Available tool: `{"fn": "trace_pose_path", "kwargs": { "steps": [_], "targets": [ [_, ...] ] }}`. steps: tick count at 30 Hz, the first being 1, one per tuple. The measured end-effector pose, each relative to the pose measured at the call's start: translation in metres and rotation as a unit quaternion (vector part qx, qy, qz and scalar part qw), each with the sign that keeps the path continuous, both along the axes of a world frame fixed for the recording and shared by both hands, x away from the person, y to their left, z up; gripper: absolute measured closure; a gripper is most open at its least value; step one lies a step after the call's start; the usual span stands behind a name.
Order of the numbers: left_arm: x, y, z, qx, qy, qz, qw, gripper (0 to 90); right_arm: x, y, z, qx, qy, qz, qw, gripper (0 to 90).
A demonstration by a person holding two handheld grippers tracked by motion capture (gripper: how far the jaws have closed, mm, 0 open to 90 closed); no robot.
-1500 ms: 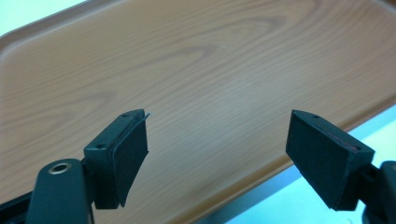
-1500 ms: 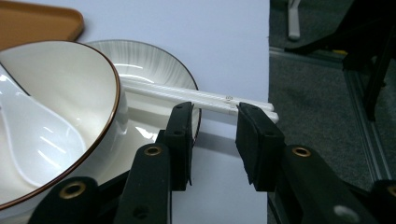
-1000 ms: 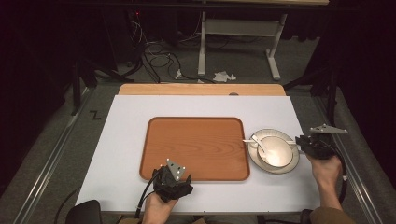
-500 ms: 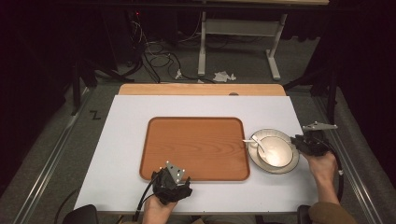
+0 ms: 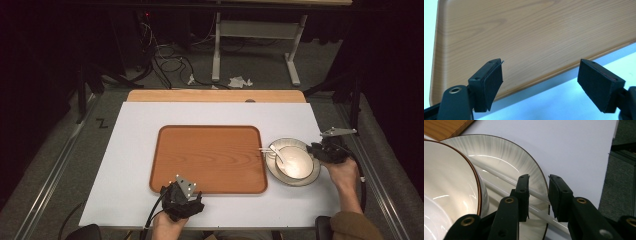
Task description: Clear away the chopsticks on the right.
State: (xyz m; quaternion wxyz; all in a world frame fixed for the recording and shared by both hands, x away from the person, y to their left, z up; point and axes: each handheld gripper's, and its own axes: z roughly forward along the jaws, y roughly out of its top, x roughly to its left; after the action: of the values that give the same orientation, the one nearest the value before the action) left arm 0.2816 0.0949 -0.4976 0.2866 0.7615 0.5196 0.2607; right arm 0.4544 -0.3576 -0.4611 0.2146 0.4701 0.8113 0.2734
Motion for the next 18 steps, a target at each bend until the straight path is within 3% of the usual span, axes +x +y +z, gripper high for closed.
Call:
{"fn": "trace_pose_path", "kwargs": {
  "steps": [9,15,18],
  "targets": [
    [-0.001,0.002,-0.001,-0.003,0.006,0.008,0.9999,20.5,0.008,0.003,-0.001,0.007,0.018,0.009,0.9998,72.5],
    [-0.001,0.002,-0.002,0.000,0.010,0.007,0.9999,20.5,0.009,0.001,0.000,0.027,0.025,0.017,0.9992,78.5],
    [-0.001,0.002,-0.003,0.000,0.011,0.007,0.9999,20.5,0.010,-0.003,-0.001,0.046,0.034,0.017,0.9982,76.0]
  ]
}}
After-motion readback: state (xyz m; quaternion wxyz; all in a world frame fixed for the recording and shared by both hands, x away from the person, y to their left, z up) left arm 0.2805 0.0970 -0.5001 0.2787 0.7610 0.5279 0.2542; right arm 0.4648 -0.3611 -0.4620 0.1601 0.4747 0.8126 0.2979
